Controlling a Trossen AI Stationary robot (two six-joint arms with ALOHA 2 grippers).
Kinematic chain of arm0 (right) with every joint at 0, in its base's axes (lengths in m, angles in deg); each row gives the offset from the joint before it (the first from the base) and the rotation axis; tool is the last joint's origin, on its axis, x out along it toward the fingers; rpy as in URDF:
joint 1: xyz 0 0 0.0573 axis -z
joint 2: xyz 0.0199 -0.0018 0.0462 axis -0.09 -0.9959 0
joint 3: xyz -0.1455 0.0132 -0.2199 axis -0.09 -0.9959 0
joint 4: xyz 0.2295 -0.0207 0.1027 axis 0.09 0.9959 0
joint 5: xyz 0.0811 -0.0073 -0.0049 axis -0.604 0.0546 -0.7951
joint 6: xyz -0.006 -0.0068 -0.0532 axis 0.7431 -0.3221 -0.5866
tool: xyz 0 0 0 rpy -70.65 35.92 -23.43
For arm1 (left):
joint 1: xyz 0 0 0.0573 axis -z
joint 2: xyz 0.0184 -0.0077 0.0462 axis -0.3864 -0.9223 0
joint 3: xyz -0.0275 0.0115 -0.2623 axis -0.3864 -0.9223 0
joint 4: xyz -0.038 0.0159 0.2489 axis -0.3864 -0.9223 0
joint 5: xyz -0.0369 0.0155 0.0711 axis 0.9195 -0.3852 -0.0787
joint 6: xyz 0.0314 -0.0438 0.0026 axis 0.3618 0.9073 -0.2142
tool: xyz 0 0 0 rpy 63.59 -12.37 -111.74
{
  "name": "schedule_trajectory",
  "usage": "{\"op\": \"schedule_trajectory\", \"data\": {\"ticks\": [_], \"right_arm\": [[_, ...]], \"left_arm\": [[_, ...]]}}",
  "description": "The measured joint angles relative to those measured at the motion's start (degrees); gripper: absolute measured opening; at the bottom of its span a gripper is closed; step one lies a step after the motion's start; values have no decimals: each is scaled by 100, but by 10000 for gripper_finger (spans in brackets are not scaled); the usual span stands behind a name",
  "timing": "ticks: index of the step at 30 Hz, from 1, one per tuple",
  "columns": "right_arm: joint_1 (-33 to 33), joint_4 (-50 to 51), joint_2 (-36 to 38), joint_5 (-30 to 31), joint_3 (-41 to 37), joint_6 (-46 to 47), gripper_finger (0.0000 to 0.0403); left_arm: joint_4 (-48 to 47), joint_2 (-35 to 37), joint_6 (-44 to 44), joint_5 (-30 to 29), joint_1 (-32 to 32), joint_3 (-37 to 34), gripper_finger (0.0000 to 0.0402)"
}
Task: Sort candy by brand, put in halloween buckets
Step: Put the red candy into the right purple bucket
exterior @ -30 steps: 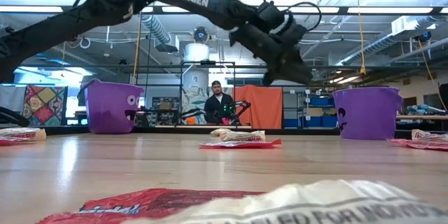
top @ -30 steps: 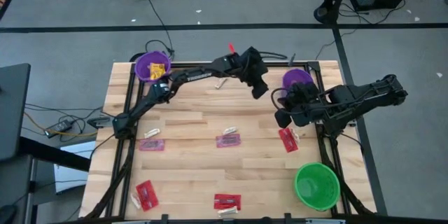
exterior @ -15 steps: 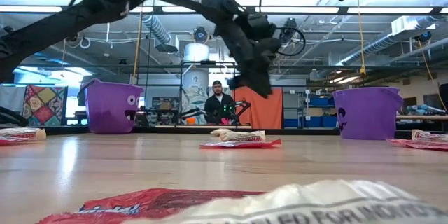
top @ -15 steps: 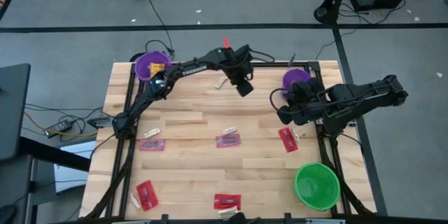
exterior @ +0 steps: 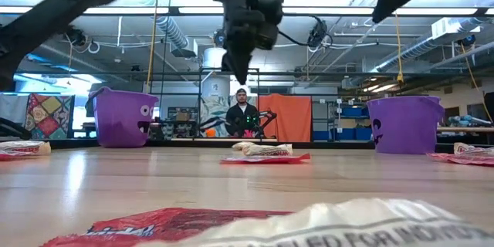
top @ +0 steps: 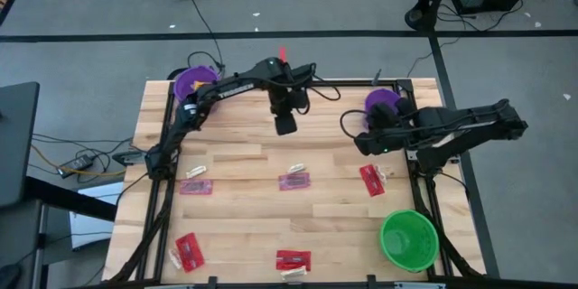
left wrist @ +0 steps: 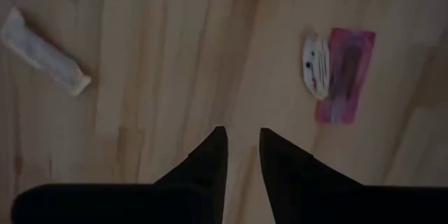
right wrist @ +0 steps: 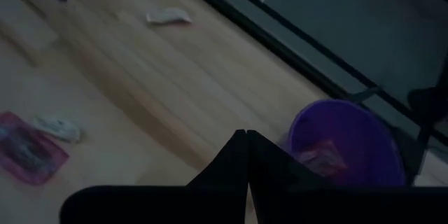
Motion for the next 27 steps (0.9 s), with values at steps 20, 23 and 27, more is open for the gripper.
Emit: {"op": "schedule_trajectory", "data": {"ticks": [20, 23, 27], "right_arm": [[285, -1490, -26, 61, -344, -851, 17], [434, -1875, -26, 25, -344, -1113, 18], [557, -2243, -26, -100, -344, -1396, 20]], "left_arm": [[2289, 4000, 1656, -339, 387, -6432, 87], [2215, 4344, 1870, -338, 558, -7022, 87], [2232, 4700, 1930, -329, 953, -7849, 87]]}}
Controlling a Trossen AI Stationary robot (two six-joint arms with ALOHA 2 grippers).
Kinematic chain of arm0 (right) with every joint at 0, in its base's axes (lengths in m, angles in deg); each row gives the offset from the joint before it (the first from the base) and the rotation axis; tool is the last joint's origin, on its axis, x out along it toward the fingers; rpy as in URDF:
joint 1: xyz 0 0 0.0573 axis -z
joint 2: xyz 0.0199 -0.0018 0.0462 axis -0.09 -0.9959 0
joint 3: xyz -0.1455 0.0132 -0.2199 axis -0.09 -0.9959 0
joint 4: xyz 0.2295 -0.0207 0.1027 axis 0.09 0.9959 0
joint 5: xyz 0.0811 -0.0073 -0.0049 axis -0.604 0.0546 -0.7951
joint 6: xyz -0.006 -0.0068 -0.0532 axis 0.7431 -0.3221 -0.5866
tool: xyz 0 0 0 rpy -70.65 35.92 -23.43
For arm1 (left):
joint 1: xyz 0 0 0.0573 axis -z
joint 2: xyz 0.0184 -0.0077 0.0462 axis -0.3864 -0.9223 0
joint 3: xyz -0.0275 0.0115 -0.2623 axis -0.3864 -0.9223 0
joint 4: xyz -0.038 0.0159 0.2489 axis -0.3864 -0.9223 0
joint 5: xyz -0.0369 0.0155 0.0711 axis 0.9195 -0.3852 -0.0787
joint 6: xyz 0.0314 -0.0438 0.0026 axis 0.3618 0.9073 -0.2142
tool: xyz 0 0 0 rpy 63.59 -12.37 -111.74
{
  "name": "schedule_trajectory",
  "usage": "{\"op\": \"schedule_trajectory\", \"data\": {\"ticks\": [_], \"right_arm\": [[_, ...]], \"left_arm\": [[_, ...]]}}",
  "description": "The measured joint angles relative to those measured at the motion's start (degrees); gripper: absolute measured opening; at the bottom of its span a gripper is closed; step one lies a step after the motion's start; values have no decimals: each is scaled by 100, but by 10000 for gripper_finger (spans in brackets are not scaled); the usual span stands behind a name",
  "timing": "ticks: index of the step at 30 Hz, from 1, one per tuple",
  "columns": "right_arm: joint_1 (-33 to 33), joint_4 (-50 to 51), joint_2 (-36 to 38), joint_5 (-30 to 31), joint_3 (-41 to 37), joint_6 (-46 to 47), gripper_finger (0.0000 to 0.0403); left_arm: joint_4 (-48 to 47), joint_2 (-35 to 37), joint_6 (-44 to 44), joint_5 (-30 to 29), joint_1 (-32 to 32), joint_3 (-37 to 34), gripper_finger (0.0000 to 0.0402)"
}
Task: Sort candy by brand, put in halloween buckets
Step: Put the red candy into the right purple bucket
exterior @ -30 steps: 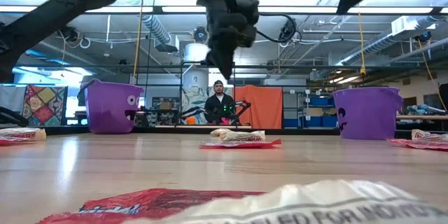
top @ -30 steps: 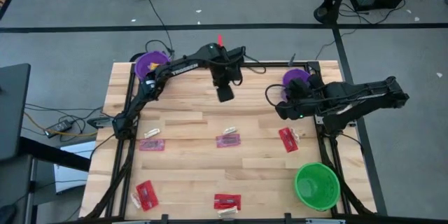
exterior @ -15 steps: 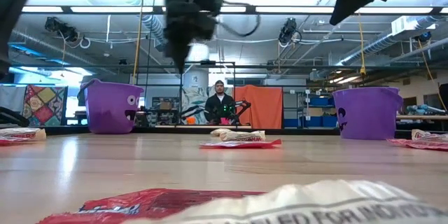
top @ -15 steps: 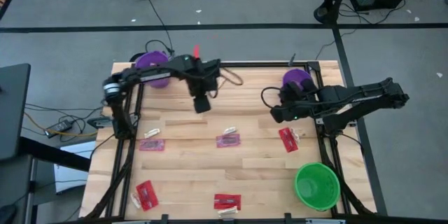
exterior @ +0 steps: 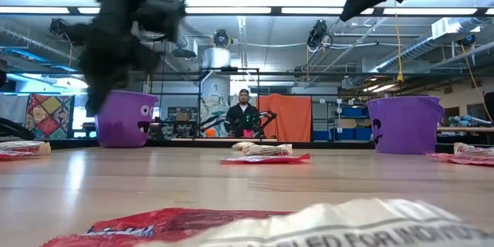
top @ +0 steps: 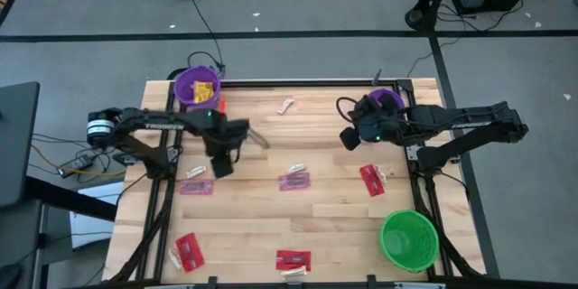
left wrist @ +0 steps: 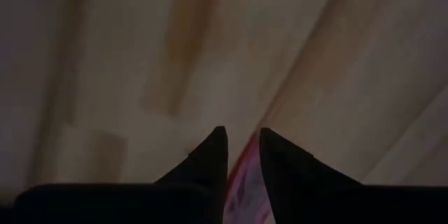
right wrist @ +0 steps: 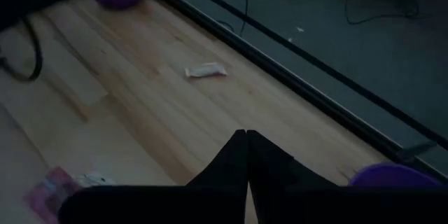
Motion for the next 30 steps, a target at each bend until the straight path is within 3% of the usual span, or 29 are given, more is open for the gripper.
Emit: {"op": "schedule_trajectory", "data": {"ticks": [6, 11, 17, 22, 26, 30], "right_arm": [[25, -176, 0, -230, 0, -77, 20], [25, -179, 0, -270, 0, -72, 19], [25, -183, 0, -429, 0, -53, 19], [25, -183, 0, -526, 0, -53, 19], [25, -185, 0, -528, 0, -51, 19], [25, -228, 0, -528, 0, -51, 18]], "left_arm": [[44, 162, 145, 636, 597, -995, 89], [491, 158, 443, 522, 967, -1518, 105], [1125, 158, 652, 647, 1278, -1875, 151], [1353, 174, 961, 393, 1416, -2068, 175], [1387, 171, 1316, 311, 1416, -2075, 151], [1435, 163, 1372, 158, 1416, -1917, 83]]}}
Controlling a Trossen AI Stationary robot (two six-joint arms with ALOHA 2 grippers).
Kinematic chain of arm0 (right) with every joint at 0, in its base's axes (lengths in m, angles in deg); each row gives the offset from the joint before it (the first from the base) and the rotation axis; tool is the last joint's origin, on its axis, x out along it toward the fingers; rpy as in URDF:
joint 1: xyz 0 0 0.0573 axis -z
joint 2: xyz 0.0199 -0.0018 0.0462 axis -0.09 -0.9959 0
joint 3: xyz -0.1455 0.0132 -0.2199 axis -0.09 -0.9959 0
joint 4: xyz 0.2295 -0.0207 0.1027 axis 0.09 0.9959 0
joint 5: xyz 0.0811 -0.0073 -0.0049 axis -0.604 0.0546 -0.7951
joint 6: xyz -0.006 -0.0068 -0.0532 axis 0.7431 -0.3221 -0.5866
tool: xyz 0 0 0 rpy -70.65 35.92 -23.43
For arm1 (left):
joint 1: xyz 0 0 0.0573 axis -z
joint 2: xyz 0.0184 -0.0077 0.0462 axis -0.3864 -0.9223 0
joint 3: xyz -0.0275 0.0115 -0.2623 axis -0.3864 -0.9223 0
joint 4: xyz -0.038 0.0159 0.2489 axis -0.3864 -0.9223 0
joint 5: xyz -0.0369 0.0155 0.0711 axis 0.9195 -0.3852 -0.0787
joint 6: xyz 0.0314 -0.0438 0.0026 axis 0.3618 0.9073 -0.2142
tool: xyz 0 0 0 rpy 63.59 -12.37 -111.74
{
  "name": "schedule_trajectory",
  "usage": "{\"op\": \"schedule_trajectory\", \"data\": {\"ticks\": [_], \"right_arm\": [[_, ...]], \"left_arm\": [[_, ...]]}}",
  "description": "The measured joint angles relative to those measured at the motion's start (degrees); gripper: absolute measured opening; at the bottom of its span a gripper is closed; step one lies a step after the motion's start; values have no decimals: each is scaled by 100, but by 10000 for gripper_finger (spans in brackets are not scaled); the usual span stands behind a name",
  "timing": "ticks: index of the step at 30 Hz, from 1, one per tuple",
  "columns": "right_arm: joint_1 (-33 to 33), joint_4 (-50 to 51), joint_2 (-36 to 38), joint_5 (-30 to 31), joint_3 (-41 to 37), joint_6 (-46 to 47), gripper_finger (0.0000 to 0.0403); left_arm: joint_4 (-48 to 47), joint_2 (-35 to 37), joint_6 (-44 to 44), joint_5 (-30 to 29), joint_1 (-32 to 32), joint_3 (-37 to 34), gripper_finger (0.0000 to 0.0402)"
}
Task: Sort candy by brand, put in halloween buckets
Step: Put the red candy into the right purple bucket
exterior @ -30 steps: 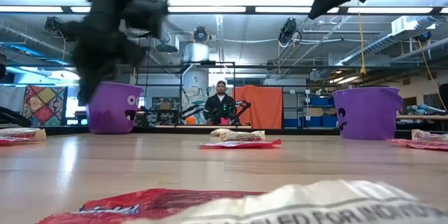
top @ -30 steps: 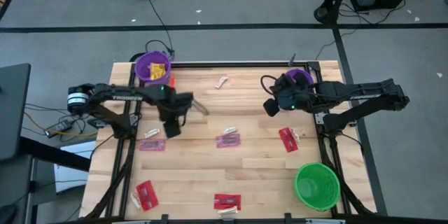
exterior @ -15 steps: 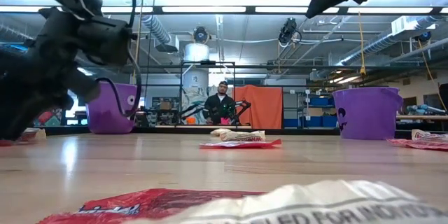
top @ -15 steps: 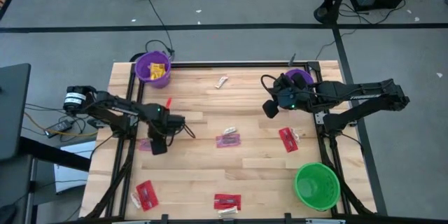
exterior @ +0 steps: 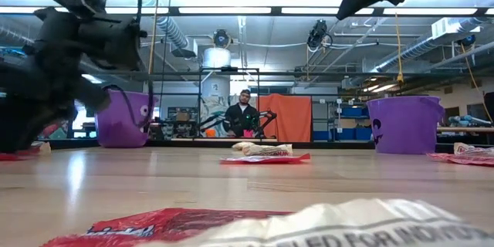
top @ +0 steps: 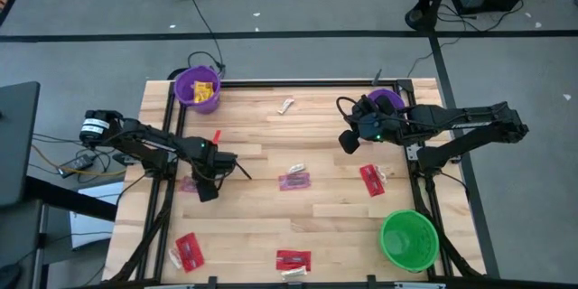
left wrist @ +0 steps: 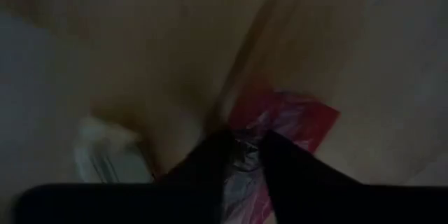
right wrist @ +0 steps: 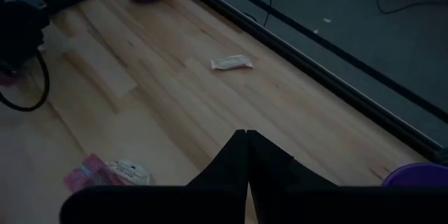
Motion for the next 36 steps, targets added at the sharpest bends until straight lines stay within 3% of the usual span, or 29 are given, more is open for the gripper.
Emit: {"op": "schedule_trajectory", "data": {"ticks": [4, 10, 15, 18, 23, 29, 33, 36], "right_arm": [[29, -95, 0, 4, 0, -9, 18], [55, -184, 0, -56, 0, -15, 18], [55, -189, 0, -973, 2, -7, 18], [46, -187, 0, -1446, 2, -4, 18], [-58, -177, 0, -2015, 2, 46, 18], [-271, -60, 0, -2326, 2, 128, 18], [-365, 148, 0, -2543, 2, 382, 18], [-443, 429, 0, -2616, 2, 681, 18]], "left_arm": [[585, -19, -18, -648, -6, 324, 14], [1251, -28, -23, -830, -83, 1026, 11], [1525, -23, -502, -844, -398, 1804, 3], [2227, -20, -646, -836, -724, 2118, 3], [4058, -293, -1002, 104, -1461, 2315, 3], [6298, -1656, -878, 872, -2186, 2929, 3], [7438, -2975, -554, 1412, -2333, 3965, 3], [7425, -3832, -36, 1958, -2422, 5122, 3]]}}
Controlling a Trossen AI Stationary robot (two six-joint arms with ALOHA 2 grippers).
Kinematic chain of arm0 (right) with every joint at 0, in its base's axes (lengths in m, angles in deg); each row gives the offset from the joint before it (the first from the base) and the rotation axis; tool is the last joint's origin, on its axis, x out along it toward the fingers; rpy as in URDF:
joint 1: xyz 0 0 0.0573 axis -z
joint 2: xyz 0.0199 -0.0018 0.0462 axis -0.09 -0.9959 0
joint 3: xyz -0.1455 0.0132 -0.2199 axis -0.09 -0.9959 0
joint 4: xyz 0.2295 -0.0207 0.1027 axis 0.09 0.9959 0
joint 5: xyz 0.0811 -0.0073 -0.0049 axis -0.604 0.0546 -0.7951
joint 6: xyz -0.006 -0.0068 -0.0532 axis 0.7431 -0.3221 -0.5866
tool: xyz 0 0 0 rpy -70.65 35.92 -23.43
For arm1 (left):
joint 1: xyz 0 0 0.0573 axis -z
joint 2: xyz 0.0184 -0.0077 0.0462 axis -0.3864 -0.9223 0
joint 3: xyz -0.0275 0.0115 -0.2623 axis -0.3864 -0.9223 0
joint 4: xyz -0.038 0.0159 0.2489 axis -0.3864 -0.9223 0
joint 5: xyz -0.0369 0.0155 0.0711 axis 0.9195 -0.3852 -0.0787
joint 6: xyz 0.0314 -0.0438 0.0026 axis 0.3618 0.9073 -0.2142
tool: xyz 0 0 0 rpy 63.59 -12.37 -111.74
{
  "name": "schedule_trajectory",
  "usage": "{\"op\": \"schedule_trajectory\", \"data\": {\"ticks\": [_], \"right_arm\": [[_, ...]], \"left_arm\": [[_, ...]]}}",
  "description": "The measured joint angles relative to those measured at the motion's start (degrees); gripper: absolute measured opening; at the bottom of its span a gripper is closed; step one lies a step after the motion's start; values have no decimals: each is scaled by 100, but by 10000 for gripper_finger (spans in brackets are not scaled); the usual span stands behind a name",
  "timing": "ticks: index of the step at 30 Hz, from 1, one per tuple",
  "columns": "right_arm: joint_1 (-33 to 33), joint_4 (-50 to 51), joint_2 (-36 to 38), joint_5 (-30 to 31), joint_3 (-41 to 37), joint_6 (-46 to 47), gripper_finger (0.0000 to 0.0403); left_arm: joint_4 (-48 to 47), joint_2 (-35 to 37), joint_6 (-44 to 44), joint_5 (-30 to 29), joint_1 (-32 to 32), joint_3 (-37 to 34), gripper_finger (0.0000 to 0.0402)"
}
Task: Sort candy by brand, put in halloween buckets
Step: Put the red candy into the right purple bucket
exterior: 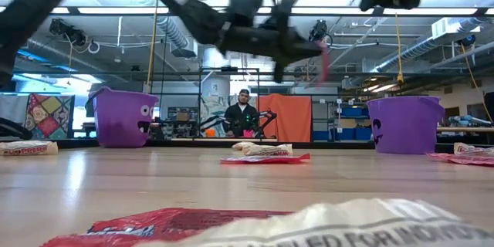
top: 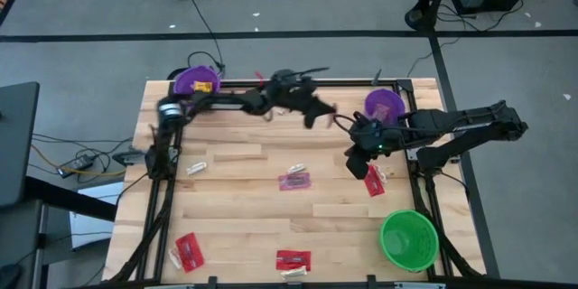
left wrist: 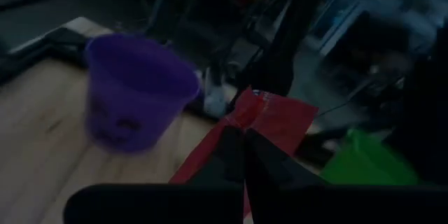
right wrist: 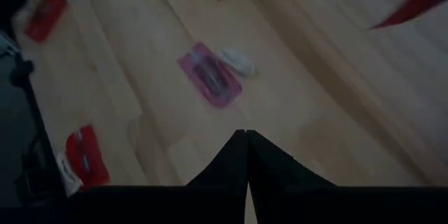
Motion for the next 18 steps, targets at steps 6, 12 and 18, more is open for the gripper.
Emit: {"op": "schedule_trajectory", "data": {"ticks": [6, 12, 18], "right_arm": [[-273, 687, 0, -91, 2, 670, 18], [-566, 648, 7, 468, 2, 972, 18], [-641, 265, 100, 1210, 43, 995, 18]], "left_arm": [[-675, -1177, 155, 351, -124, 2036, 3], [-823, -1919, 309, 762, -207, 3284, 3], [-785, -2355, 628, 860, -219, 3922, 3]]}}
